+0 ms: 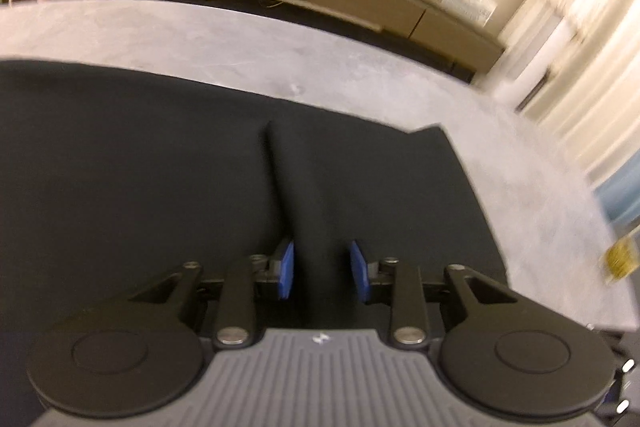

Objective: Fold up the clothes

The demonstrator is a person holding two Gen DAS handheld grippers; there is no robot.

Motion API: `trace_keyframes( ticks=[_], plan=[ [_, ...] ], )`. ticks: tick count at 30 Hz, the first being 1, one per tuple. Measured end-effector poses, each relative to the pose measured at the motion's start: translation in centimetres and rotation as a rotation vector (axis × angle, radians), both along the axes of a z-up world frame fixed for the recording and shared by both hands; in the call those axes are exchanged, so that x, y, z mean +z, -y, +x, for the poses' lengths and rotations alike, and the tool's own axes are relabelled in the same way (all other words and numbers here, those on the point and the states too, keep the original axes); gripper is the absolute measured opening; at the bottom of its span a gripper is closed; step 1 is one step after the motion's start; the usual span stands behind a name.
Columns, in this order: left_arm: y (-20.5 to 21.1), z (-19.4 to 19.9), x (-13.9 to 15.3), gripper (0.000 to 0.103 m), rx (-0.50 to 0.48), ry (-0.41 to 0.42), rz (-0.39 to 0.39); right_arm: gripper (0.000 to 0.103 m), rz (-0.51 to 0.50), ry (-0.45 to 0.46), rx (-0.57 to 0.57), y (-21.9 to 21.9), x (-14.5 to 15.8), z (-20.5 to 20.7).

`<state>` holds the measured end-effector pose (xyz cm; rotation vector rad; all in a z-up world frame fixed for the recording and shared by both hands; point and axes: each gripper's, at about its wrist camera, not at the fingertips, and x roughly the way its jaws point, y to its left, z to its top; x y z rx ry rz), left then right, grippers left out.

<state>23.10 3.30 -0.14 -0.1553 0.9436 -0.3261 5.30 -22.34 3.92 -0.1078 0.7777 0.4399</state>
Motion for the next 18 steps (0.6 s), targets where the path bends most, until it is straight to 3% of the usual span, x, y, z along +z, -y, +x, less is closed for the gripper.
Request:
trace_keyframes(
  ticks=[1,3,4,5,7,10,12,14,18],
  plan=[
    [-0.2,-0.9,0.8,0.031,0.006,0.027,0.01,0.034,0.01,-0.001,-0.008,0.2,0.2,0.2],
    [-0.4,-3.4,2.1,0.033,-0.013,0.065,-0.019,0.049,0.051,0.023,-0.058,1.0,0.6,0.5],
    [-0.2,-4.4,2.0,0.033,-0.037,0.05,-0.035,0.061,0.062,0.02,-0.068,1.0,0.5,0.6],
    [0.3,-5.4,1.4,0.033,-0.074,0.016,-0.024,0.065,0.073,0.016,-0.079,1.0,0.3,0.8],
    [1.7,-7.0,0.1,0.033,-0.116,0.0,0.05,0.065,0.094,0.009,-0.1,1.1,0.0,1.2],
    [2.4,-8.8,-0.4,0.033,-0.122,0.079,0.12,0.065,0.127,-0.001,-0.132,1.2,-0.6,1.7],
    [2.6,-9.0,-0.4,0.033,-0.12,0.091,0.13,0.038,0.149,-0.008,-0.154,1.2,-0.9,2.1],
    [2.8,-8.9,-0.4,0.033,-0.121,0.087,0.143,0.02,0.094,0.022,-0.167,0.5,-1.1,2.1],
    [2.7,-8.8,-0.3,0.033,-0.107,0.063,0.15,0.016,-0.101,0.104,-0.155,-1.4,-1.3,1.9]
  ],
)
